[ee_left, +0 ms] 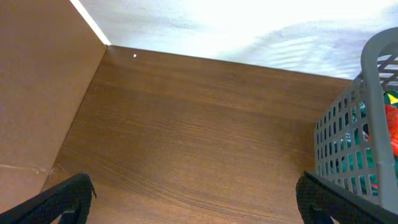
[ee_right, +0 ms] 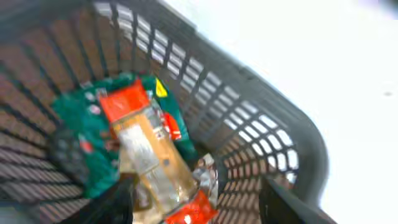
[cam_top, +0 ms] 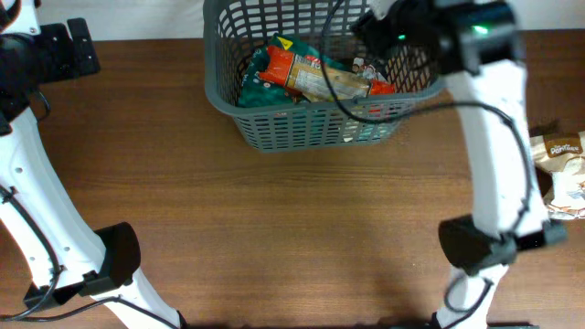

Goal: Pack container

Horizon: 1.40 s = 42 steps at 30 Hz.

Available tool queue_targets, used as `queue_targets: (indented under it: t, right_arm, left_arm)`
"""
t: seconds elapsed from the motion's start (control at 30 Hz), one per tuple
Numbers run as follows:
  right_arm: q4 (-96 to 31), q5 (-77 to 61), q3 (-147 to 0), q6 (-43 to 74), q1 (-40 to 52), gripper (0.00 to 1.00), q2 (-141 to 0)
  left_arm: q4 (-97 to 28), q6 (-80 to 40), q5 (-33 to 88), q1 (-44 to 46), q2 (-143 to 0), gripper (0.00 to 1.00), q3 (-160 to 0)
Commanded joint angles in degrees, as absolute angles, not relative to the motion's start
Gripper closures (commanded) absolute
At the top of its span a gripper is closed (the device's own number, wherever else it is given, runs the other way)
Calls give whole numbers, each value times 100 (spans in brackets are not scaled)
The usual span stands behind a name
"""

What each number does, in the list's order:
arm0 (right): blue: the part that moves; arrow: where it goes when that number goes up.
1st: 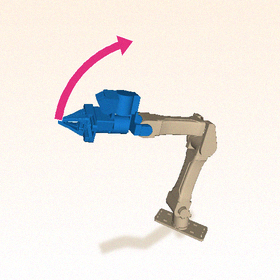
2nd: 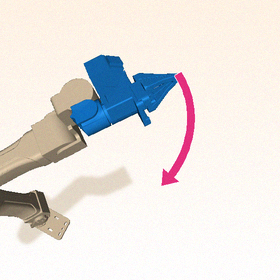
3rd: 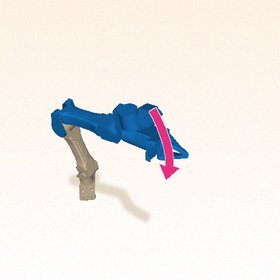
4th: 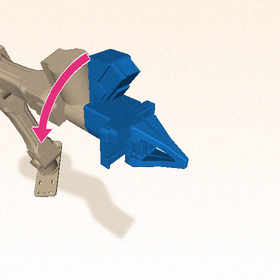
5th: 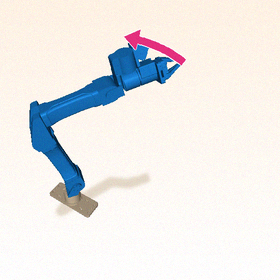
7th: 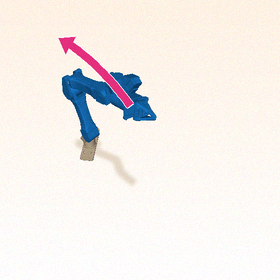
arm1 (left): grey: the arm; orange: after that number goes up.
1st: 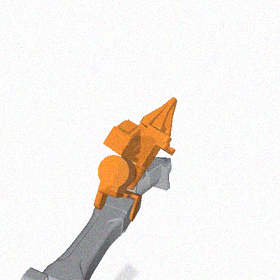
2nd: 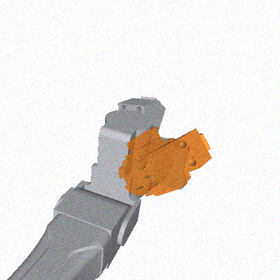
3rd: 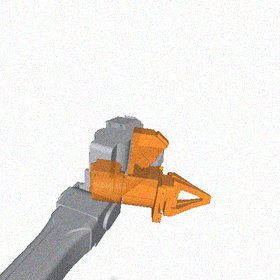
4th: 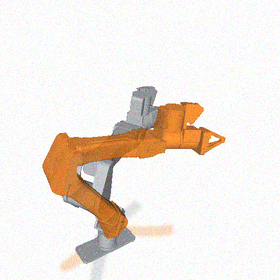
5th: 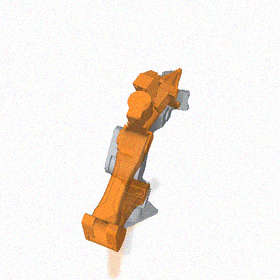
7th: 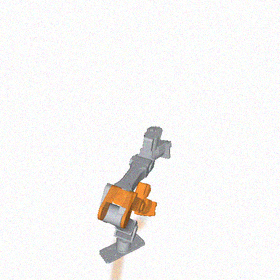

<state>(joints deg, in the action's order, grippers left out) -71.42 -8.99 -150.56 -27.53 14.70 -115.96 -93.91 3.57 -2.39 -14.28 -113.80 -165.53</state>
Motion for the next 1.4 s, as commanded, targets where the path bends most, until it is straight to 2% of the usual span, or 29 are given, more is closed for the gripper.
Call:
queue_targets:
  t: [0.0, 0.17, 0.3, 0.47, 0.7, 0.9, 0.97, 1.1, 1.13, 1.37]
  right_arm:
    - [-7463, -786, -15297, -2038, 1315, 41, -11067]
    - [-8027, -513, -15294, -1500, 716, 42, -10962]
    - [-8641, -510, -15290, -871, -375, 42, -11102]
    - [-9072, -519, -15279, -803, -1804, 39, -11340]
    - [-8866, -819, -14459, -873, -2965, 36, -11631]
    - [-8241, -834, -13047, -989, -3201, 35, -11810]
    - [-7828, -816, -12499, -1024, -3232, 28, -11837]
    - [-7148, -823, -11524, -1201, -3264, 24, -11845]
    - [-6888, -858, -11089, -1417, -3242, 20, -11845]
    - [-5940, -843, -9878, -1629, -3218, 9, -11845]
  left_arm:
    - [-9397, 301, -222, -1452, -11371, 1, -16525]
    - [-9395, 301, -220, -1452, -11371, 1, -16525]
    - [-9397, 301, -222, -1452, -11371, 1, -16525]
    - [-9397, 301, -220, -1452, -11371, 1, -16525]
    - [-9395, 301, -220, -1452, -11371, 1, -16525]
    - [-9395, 301, -220, -1452, -11371, 1, -16525]
    - [-9397, 301, -222, -1452, -11371, 1, -16525]
    - [-9395, 301, -220, -1452, -11371, 1, -16525]
    - [-9397, 301, -220, -1452, -11371, 1, -16525]
    - [-9397, 301, -222, -1452, -11371, 1, -16525]
